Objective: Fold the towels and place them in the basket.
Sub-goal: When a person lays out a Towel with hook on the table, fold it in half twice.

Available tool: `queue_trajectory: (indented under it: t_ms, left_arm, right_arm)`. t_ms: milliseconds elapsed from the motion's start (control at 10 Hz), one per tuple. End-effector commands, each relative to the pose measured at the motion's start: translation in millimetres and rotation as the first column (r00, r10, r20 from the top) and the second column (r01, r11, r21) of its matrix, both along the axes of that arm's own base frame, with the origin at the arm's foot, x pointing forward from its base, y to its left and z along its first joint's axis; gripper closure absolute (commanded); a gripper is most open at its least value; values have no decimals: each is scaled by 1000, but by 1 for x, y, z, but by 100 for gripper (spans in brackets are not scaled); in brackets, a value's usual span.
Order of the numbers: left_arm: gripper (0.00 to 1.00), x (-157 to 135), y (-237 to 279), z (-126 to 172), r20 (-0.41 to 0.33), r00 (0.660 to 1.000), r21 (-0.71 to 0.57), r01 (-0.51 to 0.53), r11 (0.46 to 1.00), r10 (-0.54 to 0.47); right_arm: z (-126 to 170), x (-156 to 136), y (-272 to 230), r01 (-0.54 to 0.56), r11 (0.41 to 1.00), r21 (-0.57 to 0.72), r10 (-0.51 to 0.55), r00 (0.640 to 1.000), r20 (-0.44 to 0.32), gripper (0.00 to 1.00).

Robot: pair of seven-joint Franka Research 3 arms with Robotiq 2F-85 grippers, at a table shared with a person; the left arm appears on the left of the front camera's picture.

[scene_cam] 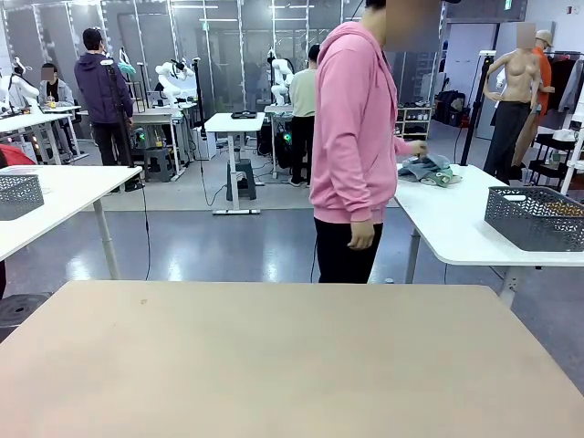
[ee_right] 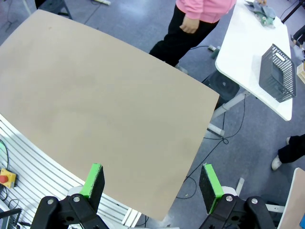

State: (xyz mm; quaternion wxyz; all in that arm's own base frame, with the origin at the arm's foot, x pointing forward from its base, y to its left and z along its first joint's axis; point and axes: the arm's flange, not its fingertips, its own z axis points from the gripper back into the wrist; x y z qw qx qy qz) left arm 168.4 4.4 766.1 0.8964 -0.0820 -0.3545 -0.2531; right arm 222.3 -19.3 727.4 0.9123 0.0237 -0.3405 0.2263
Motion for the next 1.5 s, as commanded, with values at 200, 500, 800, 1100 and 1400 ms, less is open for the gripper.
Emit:
queue_trajectory:
  t_ms: [200,500,800,1100,1400]
  left_arm:
    - [0,1,-1,2,0,1000,0,8,1000,-8]
    - [0,1,-1,2,0,1000,0,8,1000,-8]
    - [0,1,-1,2,0,1000,0,8,1000,-8]
    - [0,1,-1,2,0,1000,0,8,1000,-8]
    - [0,1,-1,2,0,1000,0,8,1000,-8]
  right_arm:
    - [0,-1,0,0,1000,0,0,1000,0,0]
    - [0,-1,0,0,1000,0,0,1000,0,0]
    - [0,-1,0,0,1000,0,0,1000,0,0]
    - [0,-1,0,0,1000,0,0,1000,0,0]
    - [0,-1,0,0,1000,0,0,1000,0,0]
